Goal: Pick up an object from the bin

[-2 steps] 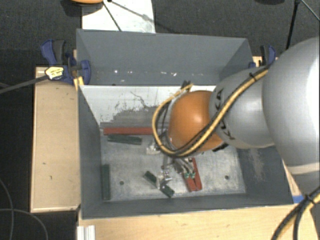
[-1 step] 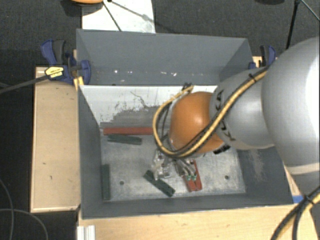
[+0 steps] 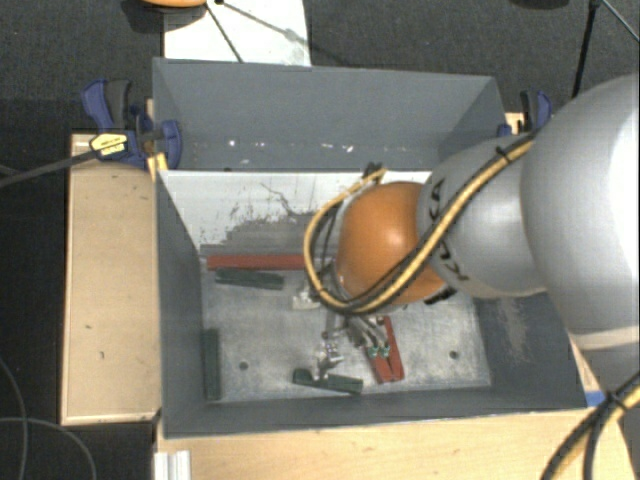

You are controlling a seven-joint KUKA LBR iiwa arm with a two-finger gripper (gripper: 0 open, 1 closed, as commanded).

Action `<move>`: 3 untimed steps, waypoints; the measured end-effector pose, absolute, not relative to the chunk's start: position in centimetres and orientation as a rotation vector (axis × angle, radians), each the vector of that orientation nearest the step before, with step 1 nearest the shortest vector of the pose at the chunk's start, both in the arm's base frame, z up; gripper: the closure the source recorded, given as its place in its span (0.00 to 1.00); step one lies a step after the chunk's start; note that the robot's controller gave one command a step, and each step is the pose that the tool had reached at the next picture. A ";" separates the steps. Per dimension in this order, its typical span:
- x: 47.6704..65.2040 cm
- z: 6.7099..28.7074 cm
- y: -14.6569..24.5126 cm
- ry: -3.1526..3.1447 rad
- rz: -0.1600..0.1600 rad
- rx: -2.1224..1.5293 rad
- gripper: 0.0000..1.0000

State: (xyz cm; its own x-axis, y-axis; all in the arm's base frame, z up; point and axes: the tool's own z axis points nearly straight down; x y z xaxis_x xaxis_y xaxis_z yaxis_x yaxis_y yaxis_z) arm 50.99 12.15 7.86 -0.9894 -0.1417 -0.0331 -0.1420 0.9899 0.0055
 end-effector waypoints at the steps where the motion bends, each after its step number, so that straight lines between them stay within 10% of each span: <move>1: 50.9 7.8 12.2 3.103 0.012 -0.228 0.00; 2: 50.2 7.8 12.2 3.101 0.010 -0.282 0.00; 3: 48.8 7.5 12.6 3.027 0.004 -0.767 1.00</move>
Offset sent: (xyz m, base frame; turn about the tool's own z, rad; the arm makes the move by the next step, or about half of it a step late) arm -0.0257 -0.0011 -0.0086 -0.0815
